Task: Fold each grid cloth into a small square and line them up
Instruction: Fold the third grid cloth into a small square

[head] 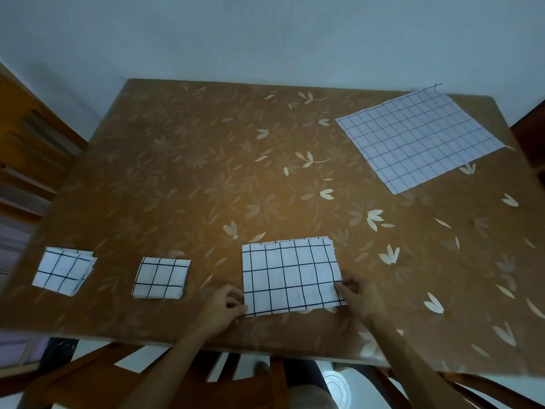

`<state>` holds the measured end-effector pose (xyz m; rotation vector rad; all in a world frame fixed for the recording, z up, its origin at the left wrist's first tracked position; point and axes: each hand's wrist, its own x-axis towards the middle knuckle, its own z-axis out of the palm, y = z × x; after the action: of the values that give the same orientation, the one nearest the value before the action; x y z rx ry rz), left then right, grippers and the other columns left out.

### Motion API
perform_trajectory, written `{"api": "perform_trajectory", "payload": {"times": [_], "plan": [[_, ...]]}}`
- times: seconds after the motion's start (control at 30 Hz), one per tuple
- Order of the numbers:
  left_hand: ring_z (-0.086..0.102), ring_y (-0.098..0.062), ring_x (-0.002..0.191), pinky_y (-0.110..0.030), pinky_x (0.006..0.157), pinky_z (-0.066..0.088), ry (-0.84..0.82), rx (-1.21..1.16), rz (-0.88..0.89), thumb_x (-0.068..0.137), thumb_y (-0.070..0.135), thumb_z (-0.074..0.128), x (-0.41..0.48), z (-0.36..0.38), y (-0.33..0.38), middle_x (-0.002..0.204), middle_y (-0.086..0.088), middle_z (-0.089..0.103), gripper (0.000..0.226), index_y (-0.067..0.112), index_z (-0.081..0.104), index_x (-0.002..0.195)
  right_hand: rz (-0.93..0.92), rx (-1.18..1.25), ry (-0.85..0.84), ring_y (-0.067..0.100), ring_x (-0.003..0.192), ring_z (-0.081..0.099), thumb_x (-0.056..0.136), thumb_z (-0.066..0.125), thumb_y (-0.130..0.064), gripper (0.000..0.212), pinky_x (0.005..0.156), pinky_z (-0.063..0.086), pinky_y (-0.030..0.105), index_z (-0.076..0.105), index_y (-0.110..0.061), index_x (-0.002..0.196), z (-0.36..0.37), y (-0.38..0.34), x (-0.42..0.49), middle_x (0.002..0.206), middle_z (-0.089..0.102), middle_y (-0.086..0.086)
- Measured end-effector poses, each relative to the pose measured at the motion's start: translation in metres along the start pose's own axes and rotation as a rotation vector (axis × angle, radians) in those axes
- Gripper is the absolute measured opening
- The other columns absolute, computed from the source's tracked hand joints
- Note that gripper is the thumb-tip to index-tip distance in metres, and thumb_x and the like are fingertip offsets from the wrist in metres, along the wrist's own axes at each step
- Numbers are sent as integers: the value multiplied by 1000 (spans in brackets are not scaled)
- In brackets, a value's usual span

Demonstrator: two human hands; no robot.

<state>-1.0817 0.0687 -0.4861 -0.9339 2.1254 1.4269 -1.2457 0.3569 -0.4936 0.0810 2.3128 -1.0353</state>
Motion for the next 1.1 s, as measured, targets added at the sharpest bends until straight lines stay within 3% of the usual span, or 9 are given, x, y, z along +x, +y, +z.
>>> {"api": "perform_trajectory", "payload": {"times": [0.23, 0.47, 0.57, 0.63, 0.77, 0.87, 0.93, 1.0, 1.1], "plan": [[71, -12, 68, -19, 59, 49, 27, -3, -28, 91, 27, 69, -3, 2, 5, 94, 1, 73, 19, 23, 60, 107, 46, -8, 62, 16, 83, 66, 94, 63, -32, 18, 57, 41, 16, 68, -16, 100, 7, -3, -5, 94, 71, 1], [70, -12, 63, -19, 49, 47, 79, -145, 15, 96, 24, 64, -6, 7, 14, 93, 2, 73, 25, 20, 57, 120, 25, 32, 81, 10, 76, 65, 94, 63, -31, 15, 55, 42, 17, 66, -16, 97, 8, -9, -9, 91, 73, 2], [67, -9, 57, -18, 52, 47, 134, -108, -8, 96, 24, 64, -2, 13, 13, 91, 0, 71, 25, 19, 57, 119, 46, 18, 97, 12, 76, 65, 94, 63, -31, 17, 55, 42, 18, 65, -15, 99, 10, -9, -7, 92, 72, 3], [67, -8, 61, -18, 58, 49, 210, -3, 3, 94, 28, 66, -1, 16, 14, 90, 3, 70, 24, 19, 59, 115, 59, -13, 108, 13, 75, 63, 94, 63, -32, 17, 55, 41, 19, 64, -16, 98, 11, -8, -6, 93, 72, 4], [55, -5, 79, -17, 65, 39, 476, 481, 199, 92, 37, 64, -6, 21, 19, 93, 8, 62, 23, 23, 58, 109, 27, -114, 172, 22, 82, 66, 94, 59, -40, 27, 62, 46, 26, 57, -15, 104, 13, -8, -13, 93, 67, 2], [60, -16, 91, -23, 67, 44, 561, 678, 414, 88, 28, 66, 1, 32, 23, 105, -1, 61, 28, 20, 61, 114, -115, -270, 372, 27, 88, 63, 93, 59, -42, 35, 66, 45, 31, 55, -12, 111, 22, -11, -21, 102, 56, 4], [59, -23, 110, -31, 81, 55, 512, 719, 509, 88, 24, 65, 12, 43, 23, 123, -7, 59, 35, 16, 61, 122, -337, -331, 441, 26, 94, 59, 90, 65, -29, 29, 73, 48, 32, 59, -10, 112, 33, -14, -20, 108, 57, 8], [53, -29, 127, -40, 99, 52, 473, 777, 566, 88, 22, 65, 21, 53, 27, 138, -12, 55, 41, 13, 59, 128, -530, -417, 407, 25, 107, 56, 89, 65, -19, 27, 88, 50, 37, 62, -13, 115, 49, -19, -16, 120, 58, 10], [50, -33, 134, -47, 106, 46, 444, 867, 612, 86, 22, 65, 31, 68, 34, 144, -17, 53, 47, 10, 60, 132, -668, -499, 243, 28, 128, 50, 88, 61, -13, 36, 104, 45, 45, 61, -12, 124, 76, -30, -7, 140, 53, 12]]}}
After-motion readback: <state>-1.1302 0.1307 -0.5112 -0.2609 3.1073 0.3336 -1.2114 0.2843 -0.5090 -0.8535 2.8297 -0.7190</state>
